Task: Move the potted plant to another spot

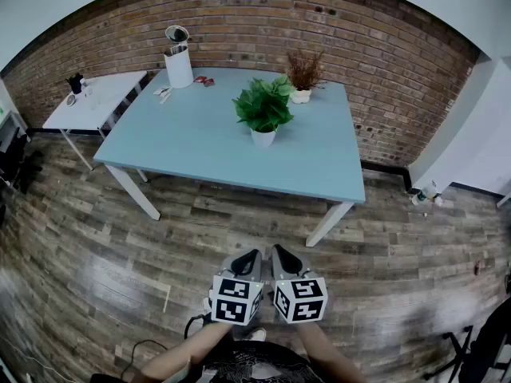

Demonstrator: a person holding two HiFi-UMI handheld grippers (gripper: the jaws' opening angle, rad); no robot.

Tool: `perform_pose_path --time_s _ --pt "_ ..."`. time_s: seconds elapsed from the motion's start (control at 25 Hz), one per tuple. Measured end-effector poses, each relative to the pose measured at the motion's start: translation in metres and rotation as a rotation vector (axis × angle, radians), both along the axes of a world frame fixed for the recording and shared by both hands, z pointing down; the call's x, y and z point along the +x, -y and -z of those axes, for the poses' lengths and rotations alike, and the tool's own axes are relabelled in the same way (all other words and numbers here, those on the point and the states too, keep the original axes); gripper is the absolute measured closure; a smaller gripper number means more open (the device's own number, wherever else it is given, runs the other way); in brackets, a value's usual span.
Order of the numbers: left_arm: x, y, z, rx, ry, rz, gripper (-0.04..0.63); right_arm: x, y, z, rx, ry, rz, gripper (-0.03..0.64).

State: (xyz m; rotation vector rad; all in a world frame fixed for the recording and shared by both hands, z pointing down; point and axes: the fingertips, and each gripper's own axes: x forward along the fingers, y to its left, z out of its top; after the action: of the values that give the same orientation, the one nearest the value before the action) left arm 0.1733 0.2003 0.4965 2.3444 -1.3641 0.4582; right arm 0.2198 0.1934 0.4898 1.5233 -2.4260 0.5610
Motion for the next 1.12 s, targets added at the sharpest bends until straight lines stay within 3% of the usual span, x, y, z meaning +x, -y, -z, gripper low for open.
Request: perform_pose_path --time_s 0.56,1.12 --pt "0.009 0.007 -0.007 -0.016 -0.005 -0.012 0.595 0.003 0.006 -0.01 -0.023 0.009 0.013 0.611" --pt "-0.016 0.079 -0.013 -0.02 -0.01 -0.021 0.597 -0.017 0.075 -0.019 -0.036 -0.01 -0.006 0.611"
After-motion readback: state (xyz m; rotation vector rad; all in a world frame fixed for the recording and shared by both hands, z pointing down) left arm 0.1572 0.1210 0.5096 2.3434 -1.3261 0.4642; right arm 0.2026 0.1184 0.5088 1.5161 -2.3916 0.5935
